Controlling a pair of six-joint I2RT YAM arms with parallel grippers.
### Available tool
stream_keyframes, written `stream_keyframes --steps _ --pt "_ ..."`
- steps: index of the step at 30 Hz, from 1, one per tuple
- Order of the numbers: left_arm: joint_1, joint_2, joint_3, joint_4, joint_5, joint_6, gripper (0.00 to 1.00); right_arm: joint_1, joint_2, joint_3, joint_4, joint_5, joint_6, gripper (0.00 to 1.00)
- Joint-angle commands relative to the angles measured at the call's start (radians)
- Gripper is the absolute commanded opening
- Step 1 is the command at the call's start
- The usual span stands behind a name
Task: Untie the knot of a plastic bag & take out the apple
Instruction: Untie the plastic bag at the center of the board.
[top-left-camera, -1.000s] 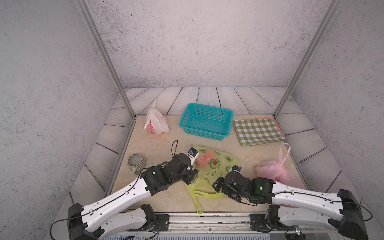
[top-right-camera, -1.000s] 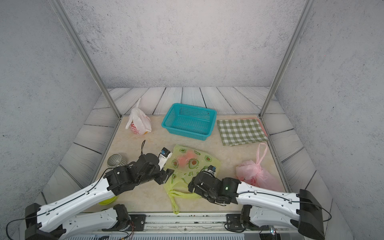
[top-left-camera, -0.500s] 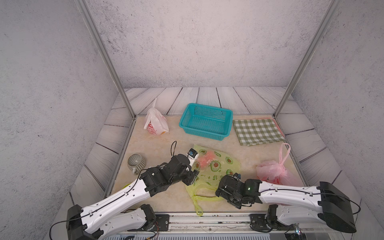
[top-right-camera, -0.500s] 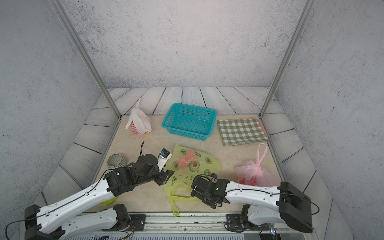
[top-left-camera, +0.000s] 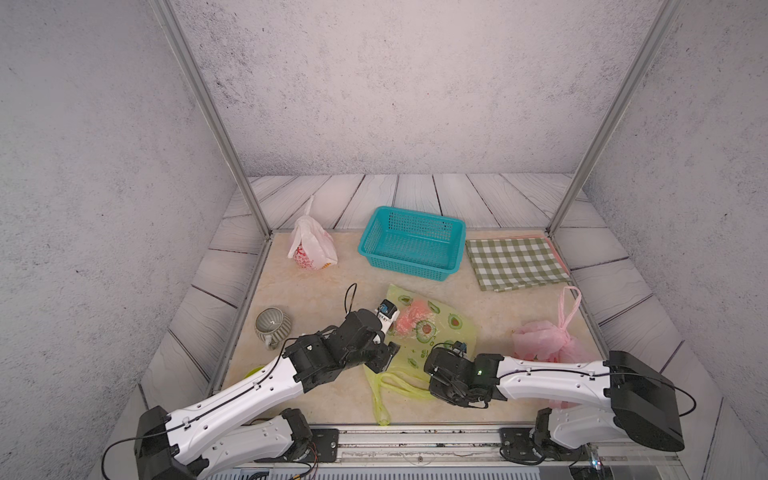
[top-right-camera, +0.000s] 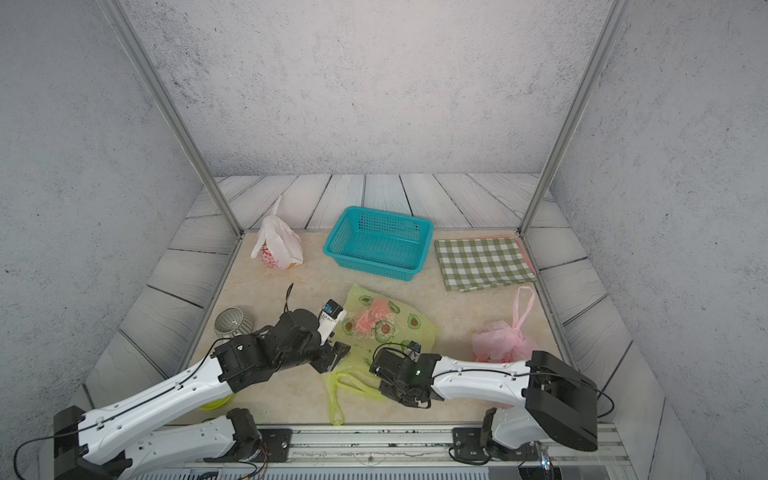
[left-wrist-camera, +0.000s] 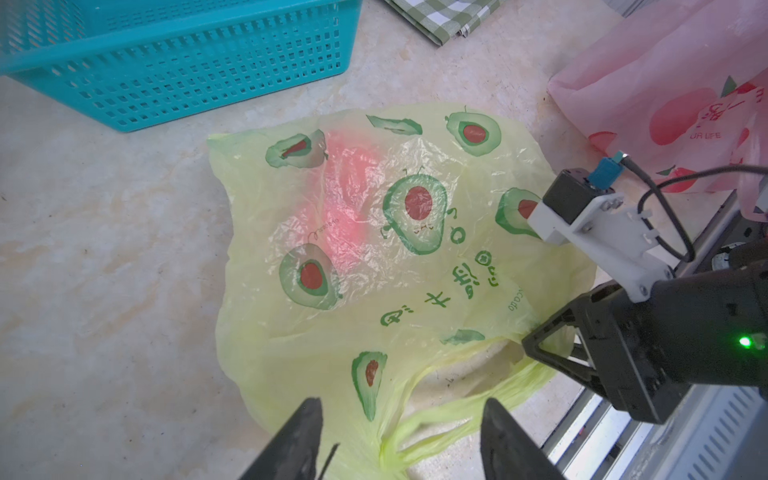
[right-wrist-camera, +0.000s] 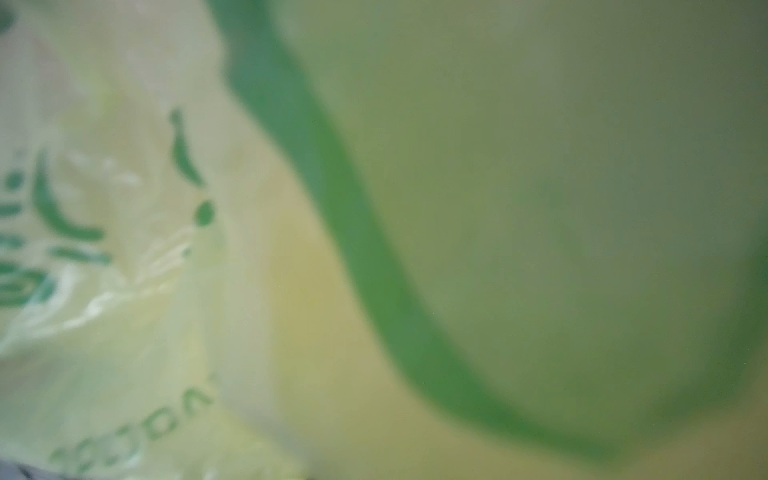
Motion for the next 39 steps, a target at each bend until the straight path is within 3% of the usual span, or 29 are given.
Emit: stream_keyframes --steps 1,5,7,13,16,21,27,32,39 --pt "0.002 0.020 0.011 -0.021 0.056 0.036 0.62 -0.053 -0.088 0.029 -0.096 0.038 -0.334 0.17" --pt "0.003 0.085 0.098 -0.102 0.172 0.137 0.60 -0.103 -0.184 0.073 -0.093 -0.112 -0.803 0.20" --pt "0.003 0.121 0.156 -0.160 0.216 0.200 0.60 -0.104 -0.195 0.116 -0.148 -0.131 -0.937 0.22" --pt "0.004 0.261 0.296 -0.287 0.210 0.357 0.62 -0.106 -0.079 0.241 -0.304 -0.168 -1.198 0.08" --pt "0.003 0.312 0.321 -0.295 0.206 0.389 0.63 -0.106 -0.059 0.265 -0.308 -0.150 -1.231 0.01" --pt "0.004 0.353 0.289 -0.248 0.232 0.422 0.67 -0.146 -0.090 0.275 -0.285 -0.191 -1.241 0.00" --pt "0.003 0.355 0.232 -0.165 0.238 0.509 0.73 -0.268 -0.173 0.221 -0.214 -0.463 -1.239 0.00" --pt "0.003 0.344 0.214 -0.114 0.261 0.681 0.74 -0.321 -0.214 0.174 -0.168 -0.638 -1.226 0.00" --pt "0.003 0.366 0.215 -0.065 0.228 0.847 0.74 -0.360 -0.257 0.140 -0.139 -0.736 -1.216 0.00"
